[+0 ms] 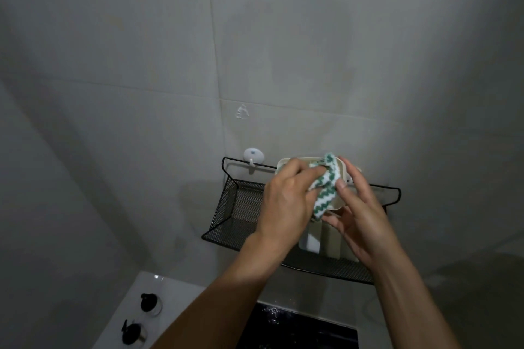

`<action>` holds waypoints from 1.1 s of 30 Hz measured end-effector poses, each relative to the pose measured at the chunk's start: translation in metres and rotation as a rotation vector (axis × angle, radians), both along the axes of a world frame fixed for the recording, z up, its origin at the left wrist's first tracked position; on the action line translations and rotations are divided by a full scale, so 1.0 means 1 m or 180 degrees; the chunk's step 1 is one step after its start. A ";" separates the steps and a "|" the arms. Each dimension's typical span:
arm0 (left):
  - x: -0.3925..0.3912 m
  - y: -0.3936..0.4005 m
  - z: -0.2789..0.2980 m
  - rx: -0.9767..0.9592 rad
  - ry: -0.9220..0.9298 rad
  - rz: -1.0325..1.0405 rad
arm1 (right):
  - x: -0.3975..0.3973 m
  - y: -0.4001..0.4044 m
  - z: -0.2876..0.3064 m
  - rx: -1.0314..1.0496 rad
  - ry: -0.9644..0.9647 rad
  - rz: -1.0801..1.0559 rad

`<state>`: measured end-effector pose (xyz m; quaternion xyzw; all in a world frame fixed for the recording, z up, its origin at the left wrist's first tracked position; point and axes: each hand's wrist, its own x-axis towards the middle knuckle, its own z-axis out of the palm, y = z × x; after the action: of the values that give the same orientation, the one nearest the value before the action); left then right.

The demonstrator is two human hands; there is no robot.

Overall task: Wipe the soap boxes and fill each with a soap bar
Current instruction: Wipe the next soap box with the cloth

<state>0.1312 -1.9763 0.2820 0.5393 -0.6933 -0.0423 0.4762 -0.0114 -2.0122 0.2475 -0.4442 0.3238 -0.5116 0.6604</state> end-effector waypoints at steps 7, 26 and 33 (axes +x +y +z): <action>0.006 -0.005 0.005 0.0071 -0.0390 -0.0552 | -0.011 -0.004 -0.005 -0.0099 -0.0002 0.0006; 0.034 -0.005 -0.028 0.0169 -0.1047 0.0224 | -0.021 -0.007 -0.013 -0.0163 0.0357 -0.0121; 0.053 -0.008 -0.051 0.0641 -0.0413 0.0531 | -0.033 -0.009 -0.016 -0.0014 0.0288 -0.0459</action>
<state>0.1837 -1.9847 0.2314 0.6417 -0.6677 -0.0370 0.3757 -0.0447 -2.0213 0.2317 -0.4438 0.3835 -0.5379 0.6055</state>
